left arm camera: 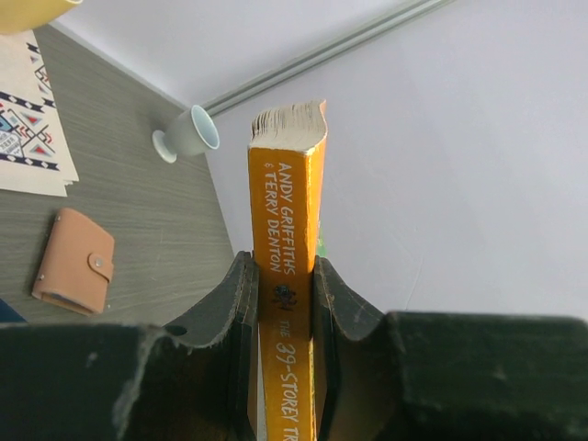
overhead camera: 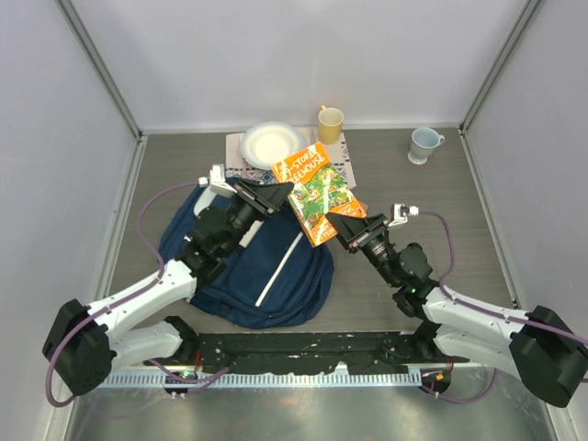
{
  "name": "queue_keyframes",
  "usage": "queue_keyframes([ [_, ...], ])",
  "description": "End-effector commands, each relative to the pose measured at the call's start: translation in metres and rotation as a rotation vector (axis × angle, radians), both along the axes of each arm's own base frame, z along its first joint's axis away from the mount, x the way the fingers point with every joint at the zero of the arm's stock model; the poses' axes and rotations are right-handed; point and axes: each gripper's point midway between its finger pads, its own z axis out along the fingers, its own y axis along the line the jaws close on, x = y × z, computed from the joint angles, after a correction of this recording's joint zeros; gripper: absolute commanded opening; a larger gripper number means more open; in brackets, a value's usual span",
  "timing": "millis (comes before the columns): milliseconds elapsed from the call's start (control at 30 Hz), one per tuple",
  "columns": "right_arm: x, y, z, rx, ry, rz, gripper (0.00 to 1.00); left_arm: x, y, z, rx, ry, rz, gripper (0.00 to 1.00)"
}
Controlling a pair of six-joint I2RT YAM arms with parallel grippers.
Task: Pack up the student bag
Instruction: Pick up the book from the center of the board, then place the book in the student bag.
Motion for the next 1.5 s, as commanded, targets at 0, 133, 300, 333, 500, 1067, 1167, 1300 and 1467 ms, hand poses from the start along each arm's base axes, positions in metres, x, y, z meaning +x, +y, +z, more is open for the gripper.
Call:
queue_keyframes([
  [0,-0.004,-0.011,0.05,0.023,-0.152,-0.052,0.13,-0.018,0.002,0.027,-0.042,-0.061,-0.046,0.2],
  [133,0.002,-0.017,0.034,-0.135,-0.084,-0.105,0.01,-0.022,0.006,0.0,0.12,-0.007,-0.045,0.67],
  [300,0.016,-0.04,0.01,-0.422,0.066,-0.224,0.01,-0.031,0.023,-0.032,0.33,0.053,-0.03,1.0],
  [333,0.017,-0.042,0.01,-0.446,0.074,-0.231,0.01,-0.035,0.028,-0.042,0.385,0.072,-0.032,1.0],
  [500,0.019,-0.042,0.003,-0.523,0.113,-0.225,0.01,-0.044,0.041,-0.061,0.483,0.108,-0.029,1.0],
  [1067,0.024,-0.052,-0.01,-0.686,0.199,-0.253,0.01,-0.065,0.055,-0.105,0.636,0.202,-0.088,1.0],
  [1167,0.023,-0.056,-0.011,-0.712,0.202,-0.26,0.01,-0.066,0.057,-0.106,0.649,0.197,-0.087,1.0],
  [1300,0.022,-0.06,-0.009,-0.735,0.2,-0.269,0.01,-0.068,0.059,-0.112,0.684,0.212,-0.097,1.0],
  [1467,0.024,-0.066,-0.011,-0.777,0.213,-0.289,0.01,-0.072,0.055,-0.116,0.709,0.212,-0.112,0.99],
])
